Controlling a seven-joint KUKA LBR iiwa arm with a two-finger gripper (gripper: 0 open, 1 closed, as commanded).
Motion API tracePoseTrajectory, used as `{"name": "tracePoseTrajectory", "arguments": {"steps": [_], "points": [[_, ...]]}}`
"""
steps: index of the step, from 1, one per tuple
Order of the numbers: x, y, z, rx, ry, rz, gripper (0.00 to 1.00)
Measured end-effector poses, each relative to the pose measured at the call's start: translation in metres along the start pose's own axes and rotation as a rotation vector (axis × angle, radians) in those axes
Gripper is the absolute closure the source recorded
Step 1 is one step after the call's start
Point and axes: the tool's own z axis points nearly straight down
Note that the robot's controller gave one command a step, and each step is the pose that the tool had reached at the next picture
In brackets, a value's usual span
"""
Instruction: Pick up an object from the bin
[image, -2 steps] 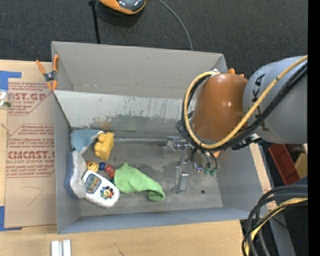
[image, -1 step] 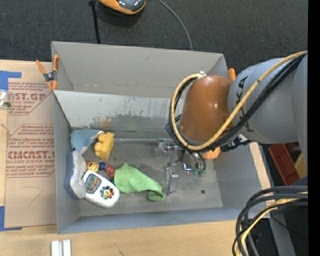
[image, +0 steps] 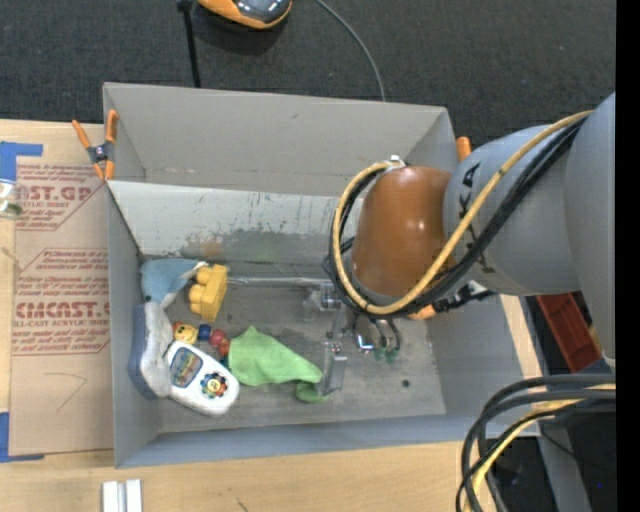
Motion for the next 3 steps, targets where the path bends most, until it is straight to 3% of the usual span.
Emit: {"name": "tracePoseTrajectory", "arguments": {"steps": [1,2,3], "points": [[0.012,0.015,0.078,-0.001,0.024,-0.079,1.00],[0.012,0.015,0.078,-0.001,0.024,-0.078,1.00],[-0.002,0.023,0.040,0.000,0.030,-0.067,1.00]]}}
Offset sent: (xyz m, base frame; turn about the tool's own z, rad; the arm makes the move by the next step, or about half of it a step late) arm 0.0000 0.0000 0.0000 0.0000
